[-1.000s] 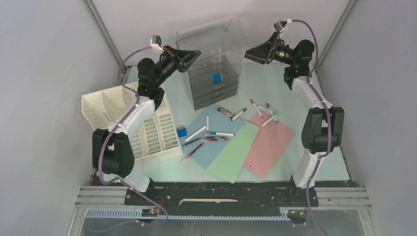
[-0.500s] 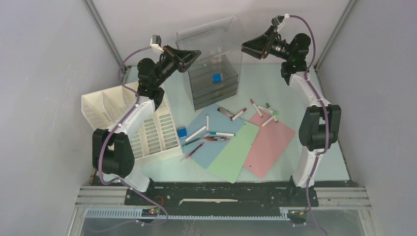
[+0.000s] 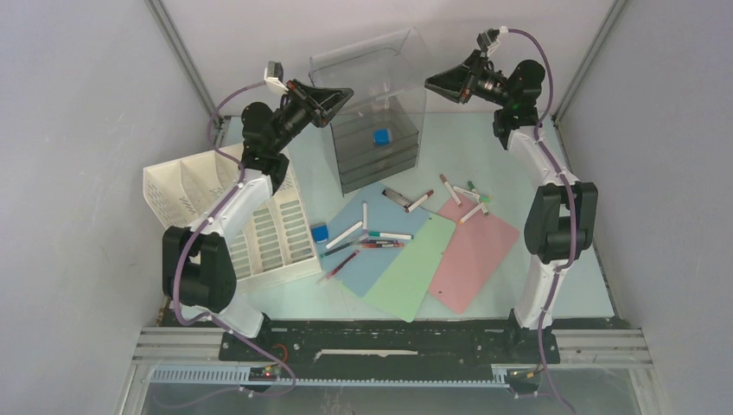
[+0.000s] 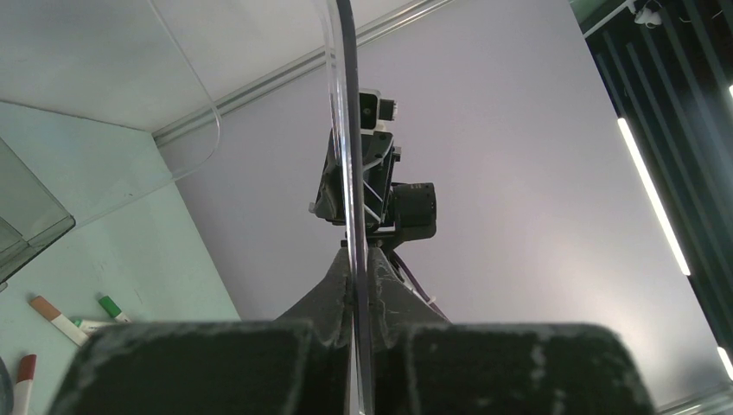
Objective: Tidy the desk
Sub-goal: Pick up the stationery from the center of the board.
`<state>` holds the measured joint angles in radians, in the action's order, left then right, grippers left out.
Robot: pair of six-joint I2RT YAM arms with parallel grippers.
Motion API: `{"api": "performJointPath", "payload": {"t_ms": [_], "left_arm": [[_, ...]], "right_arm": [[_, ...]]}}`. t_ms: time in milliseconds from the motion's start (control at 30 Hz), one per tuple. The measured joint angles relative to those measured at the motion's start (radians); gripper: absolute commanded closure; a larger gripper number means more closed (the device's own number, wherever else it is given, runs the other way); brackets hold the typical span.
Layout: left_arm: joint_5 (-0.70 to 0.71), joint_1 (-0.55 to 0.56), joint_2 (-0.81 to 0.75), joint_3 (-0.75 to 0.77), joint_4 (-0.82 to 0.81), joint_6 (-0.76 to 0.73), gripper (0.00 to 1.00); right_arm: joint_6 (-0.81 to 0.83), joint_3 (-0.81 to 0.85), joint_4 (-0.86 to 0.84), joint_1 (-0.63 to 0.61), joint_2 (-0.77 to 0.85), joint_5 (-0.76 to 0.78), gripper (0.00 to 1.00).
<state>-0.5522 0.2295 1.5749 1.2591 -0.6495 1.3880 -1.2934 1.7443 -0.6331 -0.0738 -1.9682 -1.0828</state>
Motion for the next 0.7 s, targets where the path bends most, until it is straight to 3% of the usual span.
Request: {"api": "performJointPath", "payload": {"t_ms": [167,333,700], "left_arm": [[0.001,0.000,0.000,0.000,-0.006,0.000,0.84],[0.001,0.000,0.000,0.000,-0.023,-0.002,0.72],[0.006,-0.002,-0.065,-0.010,0.018,-0.081,0.22]], "right_arm": [[-0.024,0.000,-0.013,0.001,-0.009,0.000,0.88],[-0.082,0.000,-0.041,0.002,-0.014,0.000,0.96],[-0.146,0.000,-0.085,0.009,-0.032,-0.011,0.98]]}}
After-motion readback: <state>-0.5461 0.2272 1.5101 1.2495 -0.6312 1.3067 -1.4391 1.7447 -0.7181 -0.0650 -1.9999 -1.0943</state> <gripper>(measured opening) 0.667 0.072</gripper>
